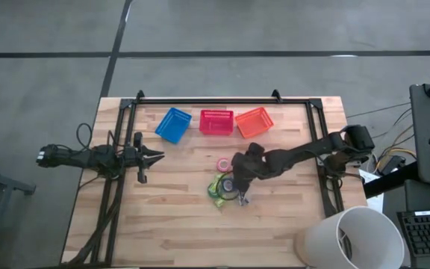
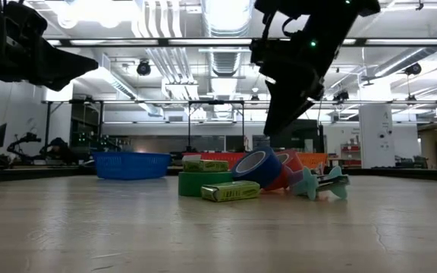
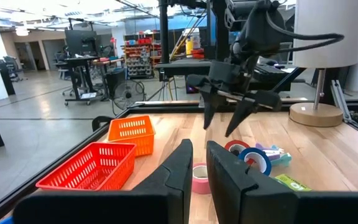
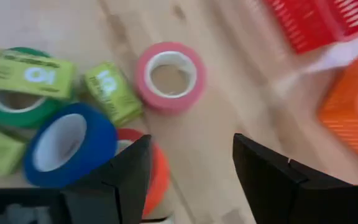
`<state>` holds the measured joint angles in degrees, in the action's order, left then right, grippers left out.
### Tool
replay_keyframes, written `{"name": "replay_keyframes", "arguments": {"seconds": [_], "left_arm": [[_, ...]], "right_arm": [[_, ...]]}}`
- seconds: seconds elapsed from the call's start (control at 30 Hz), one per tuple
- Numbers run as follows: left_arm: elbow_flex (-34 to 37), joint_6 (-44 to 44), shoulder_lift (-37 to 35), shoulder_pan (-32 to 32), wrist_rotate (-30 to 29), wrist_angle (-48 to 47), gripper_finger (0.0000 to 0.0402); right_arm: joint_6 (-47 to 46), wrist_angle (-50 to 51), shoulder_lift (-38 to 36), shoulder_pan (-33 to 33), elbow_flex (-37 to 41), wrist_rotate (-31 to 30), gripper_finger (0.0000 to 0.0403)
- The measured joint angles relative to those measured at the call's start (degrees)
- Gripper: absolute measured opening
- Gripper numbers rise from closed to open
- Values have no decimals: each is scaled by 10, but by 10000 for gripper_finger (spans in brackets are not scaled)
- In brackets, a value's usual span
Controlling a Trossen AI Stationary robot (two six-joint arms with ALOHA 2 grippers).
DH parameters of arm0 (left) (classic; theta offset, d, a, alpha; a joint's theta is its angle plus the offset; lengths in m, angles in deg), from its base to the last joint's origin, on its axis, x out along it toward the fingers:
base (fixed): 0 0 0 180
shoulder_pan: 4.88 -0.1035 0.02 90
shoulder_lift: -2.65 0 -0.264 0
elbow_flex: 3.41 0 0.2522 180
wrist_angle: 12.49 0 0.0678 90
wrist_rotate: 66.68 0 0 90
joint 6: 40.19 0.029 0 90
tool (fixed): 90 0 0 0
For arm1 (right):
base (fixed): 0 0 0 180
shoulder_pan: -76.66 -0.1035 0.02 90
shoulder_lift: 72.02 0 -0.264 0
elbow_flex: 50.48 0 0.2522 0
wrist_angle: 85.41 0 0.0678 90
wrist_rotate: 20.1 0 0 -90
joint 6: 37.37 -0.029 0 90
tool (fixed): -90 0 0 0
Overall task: Pick and place Stapler, Stapler remover, tape
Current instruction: Put the orange tape into the orange bin
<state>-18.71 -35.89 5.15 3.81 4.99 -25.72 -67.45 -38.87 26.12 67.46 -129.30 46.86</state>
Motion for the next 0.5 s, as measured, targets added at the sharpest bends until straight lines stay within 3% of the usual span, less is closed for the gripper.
{"name": "replay_keyframes", "arguments": {"seconds": [0.5], "left_arm": [[0,0,0,0,0,1,51]], "right_arm": [[-26,-2,23,2,-9,25,215]]}}
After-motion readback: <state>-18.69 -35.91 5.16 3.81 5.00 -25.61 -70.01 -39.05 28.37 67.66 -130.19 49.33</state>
